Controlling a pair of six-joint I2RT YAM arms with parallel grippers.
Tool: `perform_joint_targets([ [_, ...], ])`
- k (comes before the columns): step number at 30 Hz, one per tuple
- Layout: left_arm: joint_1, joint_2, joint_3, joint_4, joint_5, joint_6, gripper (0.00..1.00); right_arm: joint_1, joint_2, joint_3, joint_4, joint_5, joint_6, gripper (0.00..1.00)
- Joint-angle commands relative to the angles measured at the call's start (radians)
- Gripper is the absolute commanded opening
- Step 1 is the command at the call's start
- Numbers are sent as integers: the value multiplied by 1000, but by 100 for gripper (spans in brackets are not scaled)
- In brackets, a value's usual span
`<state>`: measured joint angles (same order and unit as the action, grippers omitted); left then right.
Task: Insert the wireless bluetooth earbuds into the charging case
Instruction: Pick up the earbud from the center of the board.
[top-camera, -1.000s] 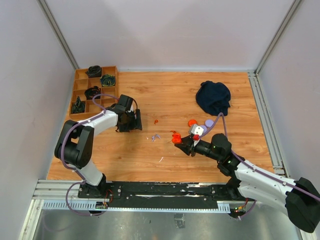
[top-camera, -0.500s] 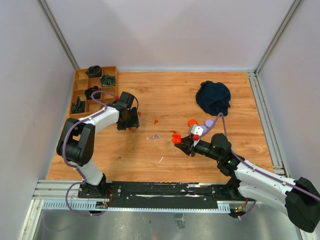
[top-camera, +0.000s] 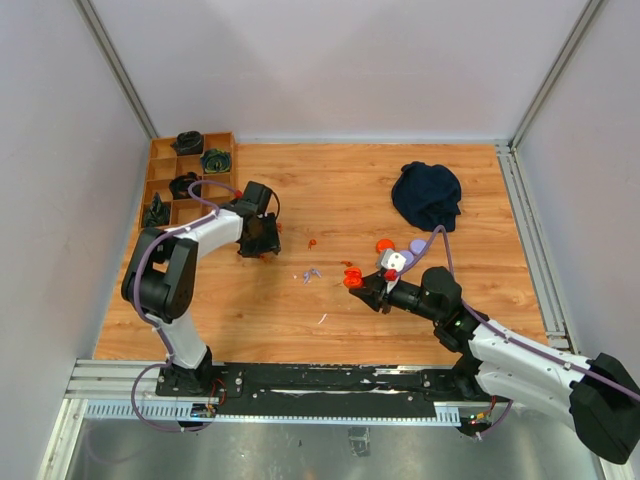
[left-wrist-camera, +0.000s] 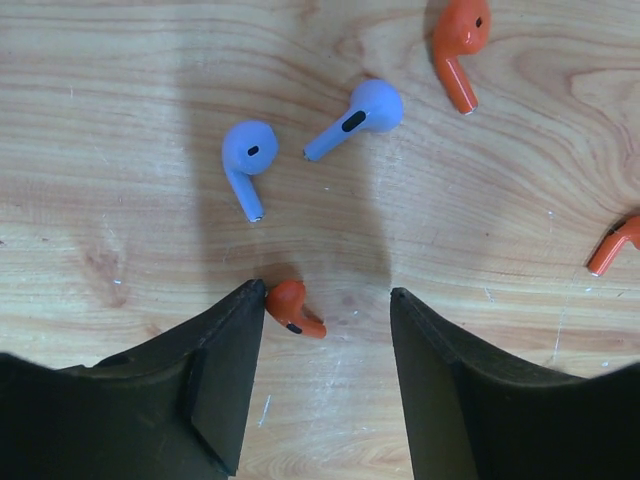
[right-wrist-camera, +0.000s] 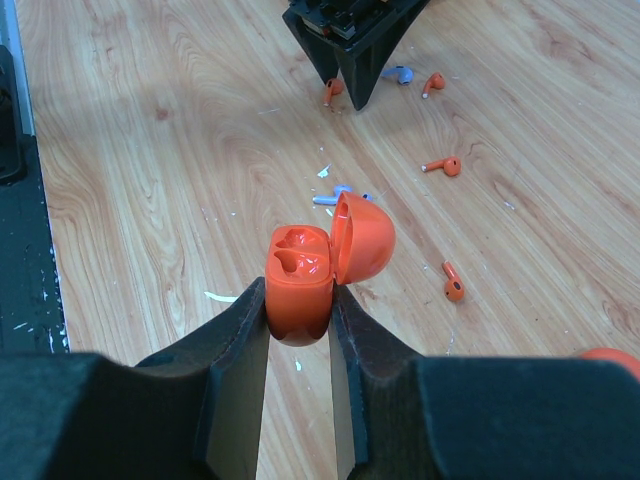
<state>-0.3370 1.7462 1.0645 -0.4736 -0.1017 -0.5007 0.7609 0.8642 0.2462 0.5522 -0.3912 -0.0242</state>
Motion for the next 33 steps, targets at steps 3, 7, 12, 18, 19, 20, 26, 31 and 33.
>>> perform_joint_targets([
  [3,-22,27,37,3,23,29,58,-17,-4,13,15,12,-14,10],
  [7,-29,33,52,-19,-1,36,58,-18,0,15,16,13,-14,10],
  [12,-33,31,51,-49,-41,33,53,-17,2,15,14,15,-13,11],
  [18,-39,40,62,-74,-73,30,49,-18,1,16,14,12,-13,10],
  [19,-40,45,65,-78,-73,31,49,-18,1,17,14,12,-13,10],
  [20,-41,47,69,-80,-75,31,49,-17,0,16,14,12,-12,10],
  [26,-47,69,82,-82,-74,33,40,-18,-4,15,11,12,-14,10],
  [31,-52,76,78,-82,-81,33,34,-17,-5,16,9,15,-14,10],
  [33,-52,74,73,-81,-90,31,30,-17,-7,16,9,13,-14,10],
])
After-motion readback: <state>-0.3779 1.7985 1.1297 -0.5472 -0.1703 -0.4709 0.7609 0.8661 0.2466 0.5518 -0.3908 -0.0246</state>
